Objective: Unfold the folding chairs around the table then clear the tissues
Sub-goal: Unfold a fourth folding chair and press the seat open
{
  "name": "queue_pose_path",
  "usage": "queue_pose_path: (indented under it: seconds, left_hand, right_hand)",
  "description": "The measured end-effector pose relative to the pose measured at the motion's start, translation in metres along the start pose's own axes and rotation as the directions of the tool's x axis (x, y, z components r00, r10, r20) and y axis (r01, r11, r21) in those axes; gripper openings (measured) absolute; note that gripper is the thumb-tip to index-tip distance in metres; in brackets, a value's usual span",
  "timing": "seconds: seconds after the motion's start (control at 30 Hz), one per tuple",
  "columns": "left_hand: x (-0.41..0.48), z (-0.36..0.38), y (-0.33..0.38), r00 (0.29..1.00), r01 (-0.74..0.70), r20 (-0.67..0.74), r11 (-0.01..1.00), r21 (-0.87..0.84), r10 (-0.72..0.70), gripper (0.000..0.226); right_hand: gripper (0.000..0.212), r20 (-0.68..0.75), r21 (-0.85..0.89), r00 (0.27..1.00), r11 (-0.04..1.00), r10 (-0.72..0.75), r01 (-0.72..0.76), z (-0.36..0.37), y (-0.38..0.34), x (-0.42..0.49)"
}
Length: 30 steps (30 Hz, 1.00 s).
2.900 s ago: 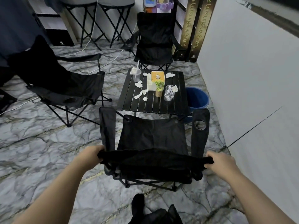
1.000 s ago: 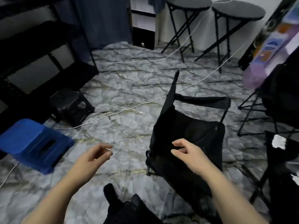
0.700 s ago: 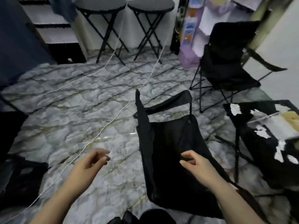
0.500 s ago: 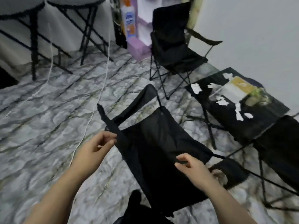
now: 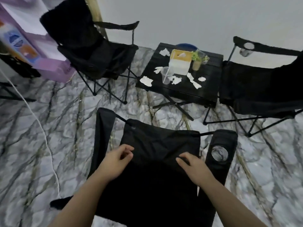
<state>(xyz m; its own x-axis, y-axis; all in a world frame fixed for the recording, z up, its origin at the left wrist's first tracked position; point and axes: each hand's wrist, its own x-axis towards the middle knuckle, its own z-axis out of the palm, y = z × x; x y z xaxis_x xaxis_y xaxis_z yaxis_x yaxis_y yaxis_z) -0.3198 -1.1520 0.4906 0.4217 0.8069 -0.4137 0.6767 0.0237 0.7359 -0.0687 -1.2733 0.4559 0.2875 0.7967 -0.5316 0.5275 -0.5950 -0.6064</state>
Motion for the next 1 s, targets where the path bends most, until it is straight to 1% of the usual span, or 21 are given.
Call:
queue_pose_path:
  seconds: [0.03, 0.1, 0.13, 0.23, 0.3, 0.37, 0.4, 0.43, 0.47, 0.53, 0.6, 0.67, 0.77, 0.8, 0.9, 1.0]
  left_hand:
    - [0.02, 0.002, -0.005, 0.999, 0.002, 0.049, 0.997, 0.073, -0.005, 0.014]
    - [0.061, 0.009, -0.019, 0.994, -0.023, 0.106, 0.984, 0.178, 0.004, 0.013]
    - [0.081, 0.014, -0.027, 0.993, -0.04, 0.119, 0.977, 0.21, 0.015, 0.015]
    - [0.137, 0.034, -0.049, 0.984, -0.125, 0.157, 0.945, 0.304, 0.08, 0.027]
    - [0.168, 0.049, -0.07, 0.98, -0.191, 0.11, 0.922, 0.337, 0.163, 0.041]
    - [0.2, 0.063, -0.09, 0.967, -0.228, 0.005, 0.854, 0.467, 0.256, 0.062]
    - [0.216, 0.07, -0.1, 0.95, -0.243, -0.034, 0.805, 0.542, 0.31, 0.064]
    - [0.23, 0.079, -0.108, 0.936, -0.256, -0.045, 0.762, 0.595, 0.349, 0.062]
    - [0.244, 0.088, -0.116, 0.925, -0.274, -0.032, 0.724, 0.633, 0.378, 0.06]
    - [0.269, 0.107, -0.137, 0.909, -0.323, 0.042, 0.637, 0.7, 0.415, 0.058]
    - [0.289, 0.124, -0.165, 0.908, -0.34, 0.118, 0.544, 0.767, 0.402, 0.058]
    - [0.305, 0.133, -0.195, 0.913, -0.339, 0.159, 0.484, 0.807, 0.375, 0.06]
    - [0.321, 0.141, -0.226, 0.903, -0.337, 0.174, 0.397, 0.853, 0.393, 0.06]
    - [0.325, 0.145, -0.229, 0.901, -0.331, 0.166, 0.389, 0.86, 0.4, 0.06]
    - [0.334, 0.15, -0.23, 0.905, -0.295, 0.117, 0.408, 0.864, 0.408, 0.06]
    - [0.332, 0.151, -0.227, 0.907, -0.322, 0.166, 0.382, 0.866, 0.387, 0.061]
  right_hand:
    - [0.051, 0.006, 0.008, 1.0, 1.0, 0.028, -0.028, 0.006, 0.002, 0.007]
    - [0.047, 0.005, -0.002, 0.998, 0.998, 0.068, -0.068, 0.02, 0.01, 0.026]
    - [0.048, 0.008, -0.013, 0.996, 0.996, 0.091, -0.091, 0.028, 0.013, 0.038]
    - [0.071, 0.02, -0.057, 0.989, 0.988, 0.146, -0.145, 0.05, 0.021, 0.081]
    - [0.081, -0.008, -0.132, 0.991, 0.982, 0.134, -0.134, 0.065, 0.026, 0.114]
    - [0.102, -0.09, -0.182, 0.993, 0.979, 0.08, -0.095, 0.083, 0.034, 0.147]
    - [0.106, -0.134, -0.207, 0.99, 0.975, 0.053, -0.08, 0.092, 0.04, 0.165]
    - [0.102, -0.176, -0.23, 0.984, 0.971, 0.029, -0.07, 0.102, 0.048, 0.182]
    - [0.095, -0.206, -0.252, 0.978, 0.965, 0.015, -0.068, 0.112, 0.055, 0.197]
    - [0.075, -0.25, -0.358, 0.968, 0.929, 0.001, -0.094, 0.133, 0.068, 0.226]
    - [0.063, -0.334, -0.488, 0.942, 0.862, -0.037, -0.139, 0.151, 0.085, 0.251]
    - [0.058, -0.388, -0.533, 0.922, 0.82, -0.019, -0.207, 0.161, 0.111, 0.271]
    - [0.063, -0.397, -0.605, 0.918, 0.758, -0.019, -0.245, 0.161, 0.156, 0.29]
    - [0.064, -0.375, -0.628, 0.927, 0.739, -0.016, -0.242, 0.16, 0.168, 0.295]
    - [0.063, -0.369, -0.652, 0.929, 0.717, -0.014, -0.248, 0.163, 0.177, 0.303]
    - [0.064, -0.357, -0.662, 0.934, 0.707, -0.007, -0.248, 0.162, 0.175, 0.305]
